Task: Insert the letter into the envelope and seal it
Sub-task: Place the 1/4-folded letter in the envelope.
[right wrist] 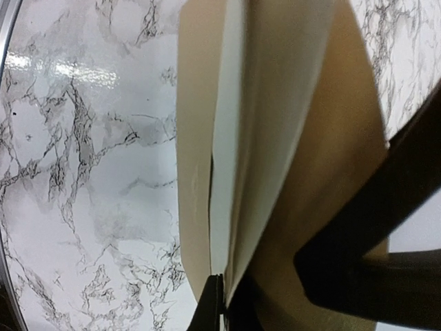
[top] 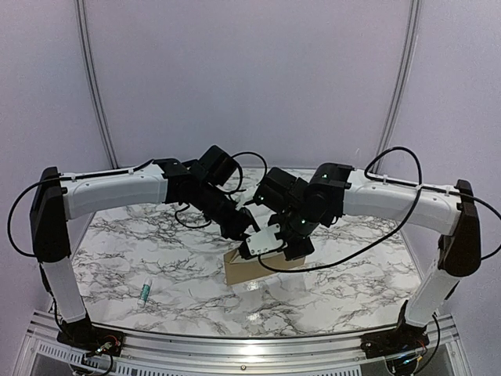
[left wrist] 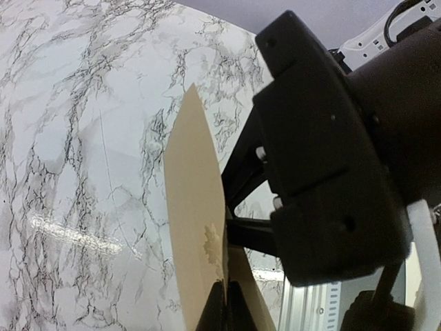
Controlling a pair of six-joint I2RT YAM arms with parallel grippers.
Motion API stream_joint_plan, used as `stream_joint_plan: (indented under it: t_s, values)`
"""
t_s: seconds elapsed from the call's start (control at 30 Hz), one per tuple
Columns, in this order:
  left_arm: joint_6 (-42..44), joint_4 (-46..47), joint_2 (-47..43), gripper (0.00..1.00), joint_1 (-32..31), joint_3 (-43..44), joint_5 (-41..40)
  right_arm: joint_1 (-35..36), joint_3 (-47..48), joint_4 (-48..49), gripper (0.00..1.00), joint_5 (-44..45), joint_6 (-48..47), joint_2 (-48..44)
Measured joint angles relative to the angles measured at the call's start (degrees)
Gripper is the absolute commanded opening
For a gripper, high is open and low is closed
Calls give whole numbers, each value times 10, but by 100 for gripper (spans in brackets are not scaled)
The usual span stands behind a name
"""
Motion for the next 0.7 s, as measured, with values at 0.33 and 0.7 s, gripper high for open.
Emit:
stream_joint_plan:
  t_s: [0.33, 0.7]
  values:
    - [-11, 0, 10, 0, 1, 6, 0, 1, 14, -26, 0, 27, -21, 19]
    - [-16, 0, 13, 0, 3, 16, 5, 8, 69, -81, 0, 59, -36, 42]
